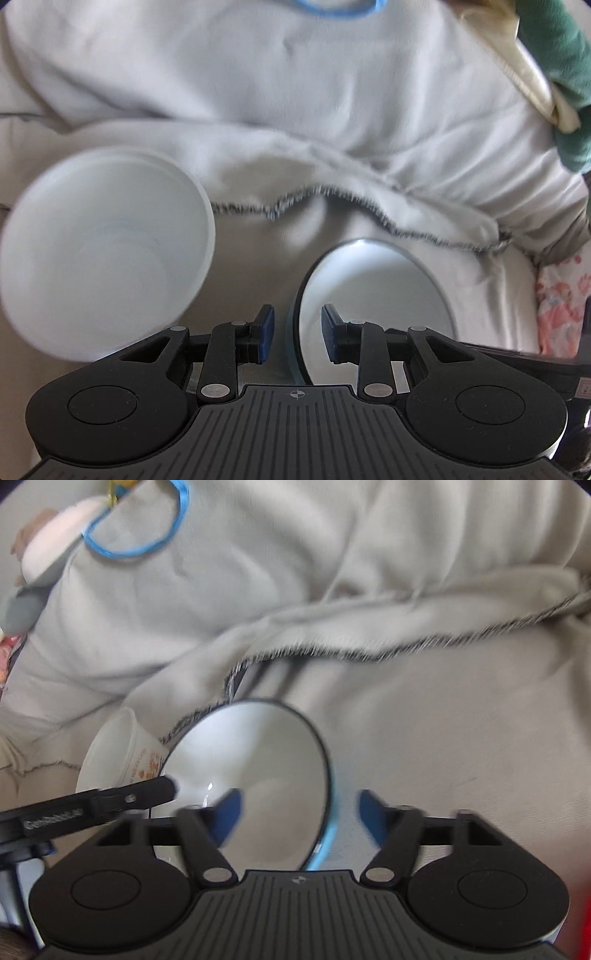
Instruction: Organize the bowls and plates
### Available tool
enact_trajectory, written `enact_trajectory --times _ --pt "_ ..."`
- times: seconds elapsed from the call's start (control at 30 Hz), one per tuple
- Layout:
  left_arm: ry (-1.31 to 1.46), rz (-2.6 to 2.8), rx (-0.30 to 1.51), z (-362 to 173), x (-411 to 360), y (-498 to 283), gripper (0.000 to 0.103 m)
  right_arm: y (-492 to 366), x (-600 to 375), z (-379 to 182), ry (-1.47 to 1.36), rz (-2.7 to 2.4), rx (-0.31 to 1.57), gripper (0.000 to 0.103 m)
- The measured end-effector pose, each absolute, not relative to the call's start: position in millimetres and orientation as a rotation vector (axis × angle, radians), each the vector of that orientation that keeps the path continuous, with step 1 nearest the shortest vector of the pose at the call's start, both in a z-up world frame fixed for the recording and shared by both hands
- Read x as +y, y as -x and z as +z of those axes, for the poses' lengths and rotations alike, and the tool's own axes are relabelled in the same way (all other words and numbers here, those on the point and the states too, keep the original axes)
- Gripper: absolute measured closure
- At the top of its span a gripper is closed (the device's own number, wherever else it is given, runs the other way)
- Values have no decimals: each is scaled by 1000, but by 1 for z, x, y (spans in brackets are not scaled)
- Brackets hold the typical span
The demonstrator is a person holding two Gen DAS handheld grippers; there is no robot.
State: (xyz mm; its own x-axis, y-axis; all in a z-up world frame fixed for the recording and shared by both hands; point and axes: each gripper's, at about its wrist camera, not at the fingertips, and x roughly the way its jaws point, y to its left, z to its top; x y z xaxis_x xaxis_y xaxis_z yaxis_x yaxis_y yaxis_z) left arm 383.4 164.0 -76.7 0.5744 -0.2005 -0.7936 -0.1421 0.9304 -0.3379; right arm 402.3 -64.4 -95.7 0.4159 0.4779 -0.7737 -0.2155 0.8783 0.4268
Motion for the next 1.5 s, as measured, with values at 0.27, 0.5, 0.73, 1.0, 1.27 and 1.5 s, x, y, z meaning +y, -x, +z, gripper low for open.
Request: enact_trajectory --times 0.27,0.5,0.73,1.0,1.27,1.5 --pt "330 -73 1013 -81 149 -370 78 -392 -63 -99 -239 427 1081 70" --pt "259 -107 1141 -62 116 -352 72 -364 -89 -78 -203 410 1015 70" --pt "201 -65 1144 -66 99 -354 69 -367 -99 -80 -215 412 1003 70" --pt "362 -48 1106 -82 130 -384 69 -369 -101 -82 -262 454 998 69" --pt "412 -84 1113 -85 138 -390 71 -371 -95 -78 -219 436 933 69" --pt "348 -95 1115 -91 131 -390 74 -374 -102 -88 -250 476 982 66"
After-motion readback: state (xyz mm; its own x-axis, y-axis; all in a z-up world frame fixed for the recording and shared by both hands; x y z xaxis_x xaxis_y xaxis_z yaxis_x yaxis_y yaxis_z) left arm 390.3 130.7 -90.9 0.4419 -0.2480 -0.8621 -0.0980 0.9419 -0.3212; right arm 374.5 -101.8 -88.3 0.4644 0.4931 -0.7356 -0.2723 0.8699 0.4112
